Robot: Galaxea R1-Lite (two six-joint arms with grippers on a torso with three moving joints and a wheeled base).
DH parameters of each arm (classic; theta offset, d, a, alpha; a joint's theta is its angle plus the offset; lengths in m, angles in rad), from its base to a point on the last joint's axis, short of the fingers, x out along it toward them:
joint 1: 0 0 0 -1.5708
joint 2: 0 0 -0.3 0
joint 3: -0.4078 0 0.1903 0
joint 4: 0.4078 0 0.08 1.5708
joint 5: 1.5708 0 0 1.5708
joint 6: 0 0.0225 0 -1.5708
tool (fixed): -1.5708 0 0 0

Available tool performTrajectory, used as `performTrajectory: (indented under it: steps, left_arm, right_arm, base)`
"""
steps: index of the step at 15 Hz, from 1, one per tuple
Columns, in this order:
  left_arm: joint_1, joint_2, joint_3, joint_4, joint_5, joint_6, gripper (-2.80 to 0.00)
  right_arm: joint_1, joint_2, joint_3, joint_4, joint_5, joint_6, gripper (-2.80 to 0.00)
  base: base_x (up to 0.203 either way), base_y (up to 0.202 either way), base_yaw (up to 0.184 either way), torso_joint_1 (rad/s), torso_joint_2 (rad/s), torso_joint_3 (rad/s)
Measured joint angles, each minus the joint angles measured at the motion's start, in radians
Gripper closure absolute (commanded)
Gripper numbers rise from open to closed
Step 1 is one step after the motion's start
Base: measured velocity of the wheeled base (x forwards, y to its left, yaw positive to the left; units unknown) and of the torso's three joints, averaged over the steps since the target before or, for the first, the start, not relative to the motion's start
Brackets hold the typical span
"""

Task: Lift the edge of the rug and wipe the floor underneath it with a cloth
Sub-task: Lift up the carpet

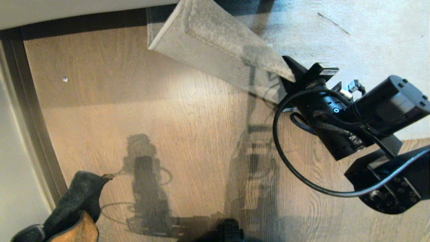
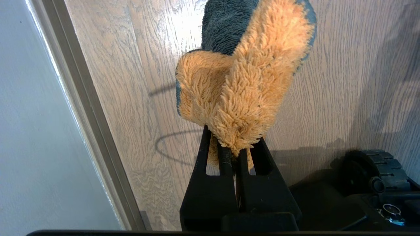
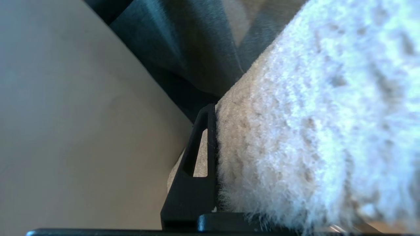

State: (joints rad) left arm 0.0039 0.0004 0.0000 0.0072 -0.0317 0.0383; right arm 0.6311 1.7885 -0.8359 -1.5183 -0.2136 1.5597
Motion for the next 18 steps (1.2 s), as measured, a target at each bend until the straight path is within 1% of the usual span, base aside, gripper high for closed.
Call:
performTrajectory:
  steps: [2, 5, 10, 14, 18]
  left_arm:
    - [0.000, 0.000, 0.000, 0.000, 0.000, 0.000, 0.00]
    - [0.000, 0.000, 0.000, 0.000, 0.000, 0.000, 0.00]
    - [0.000, 0.000, 0.000, 0.000, 0.000, 0.000, 0.00]
    - [0.000, 0.000, 0.000, 0.001, 0.000, 0.000, 0.00]
    - [0.000, 0.000, 0.000, 0.001, -0.001, 0.022, 0.00]
  right_arm:
    - [0.000, -0.003, -0.009, -0.001, 0.015, -0.036, 0.00]
    - [0.005, -0.010, -0.030, -0.001, 0.018, -0.077, 0.00]
    - [0.022, -0.054, 0.001, -0.003, 0.029, -0.074, 0.00]
    - [0.030, -0.070, 0.020, -0.008, 0.124, -0.068, 0.00]
    - [0.031, -0.070, 0.027, -0.007, 0.131, -0.062, 0.00]
  base:
    - [0.000, 0.000, 0.000, 0.000, 0.00, 0.000]
    - [0.000, 0.000, 0.000, 0.000, 0.00, 0.000]
    - [0.000, 0.000, 0.000, 0.000, 0.00, 0.000]
    - [0.000, 0.000, 0.000, 0.000, 0.00, 0.000]
    - [0.000, 0.000, 0.000, 0.000, 0.00, 0.000]
